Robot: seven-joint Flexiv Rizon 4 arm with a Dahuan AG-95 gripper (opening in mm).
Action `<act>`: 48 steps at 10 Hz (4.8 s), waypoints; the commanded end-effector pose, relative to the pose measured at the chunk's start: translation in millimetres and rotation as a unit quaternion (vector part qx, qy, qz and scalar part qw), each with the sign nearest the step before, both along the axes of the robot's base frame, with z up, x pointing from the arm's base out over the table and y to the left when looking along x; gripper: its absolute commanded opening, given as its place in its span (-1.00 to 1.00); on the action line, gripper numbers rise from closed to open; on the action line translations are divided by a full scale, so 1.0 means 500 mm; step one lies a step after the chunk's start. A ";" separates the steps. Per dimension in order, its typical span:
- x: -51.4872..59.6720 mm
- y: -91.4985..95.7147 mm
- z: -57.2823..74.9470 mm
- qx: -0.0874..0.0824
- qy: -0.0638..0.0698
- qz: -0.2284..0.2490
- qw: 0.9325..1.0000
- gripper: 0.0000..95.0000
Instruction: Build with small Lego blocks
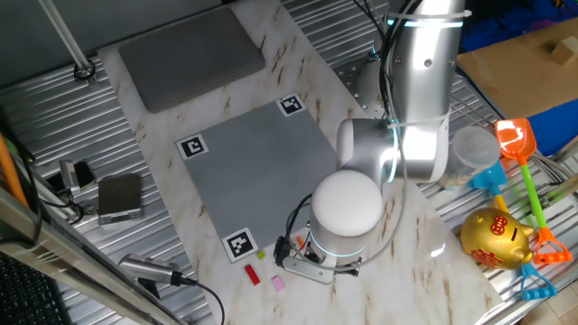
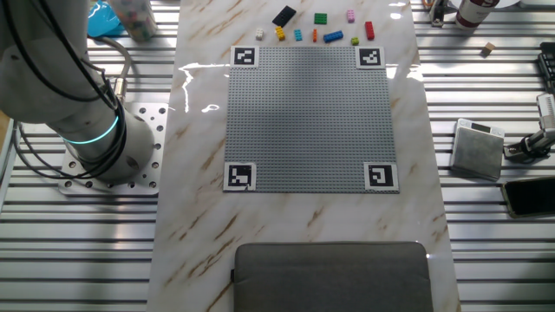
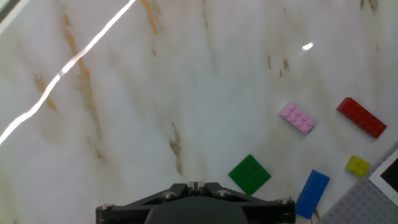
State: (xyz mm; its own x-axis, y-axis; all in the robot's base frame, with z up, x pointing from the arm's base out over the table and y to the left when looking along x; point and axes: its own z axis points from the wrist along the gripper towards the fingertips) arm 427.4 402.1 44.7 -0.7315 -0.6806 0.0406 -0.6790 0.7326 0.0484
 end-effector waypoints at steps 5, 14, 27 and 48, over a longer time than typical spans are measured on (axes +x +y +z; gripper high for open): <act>0.000 -0.001 0.000 -0.005 0.000 -0.027 1.000 -1.00; -0.098 -0.032 -0.032 -0.002 -0.018 0.019 1.000 -1.00; -0.117 -0.044 -0.057 0.000 -0.028 0.063 0.998 0.60; -0.114 -0.051 -0.088 -0.002 -0.038 0.074 0.997 0.60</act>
State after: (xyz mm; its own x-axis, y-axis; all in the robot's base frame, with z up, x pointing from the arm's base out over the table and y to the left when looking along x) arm 370.2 376.9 0.6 -0.6236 -0.7817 -0.0084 -0.7816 0.6237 -0.0088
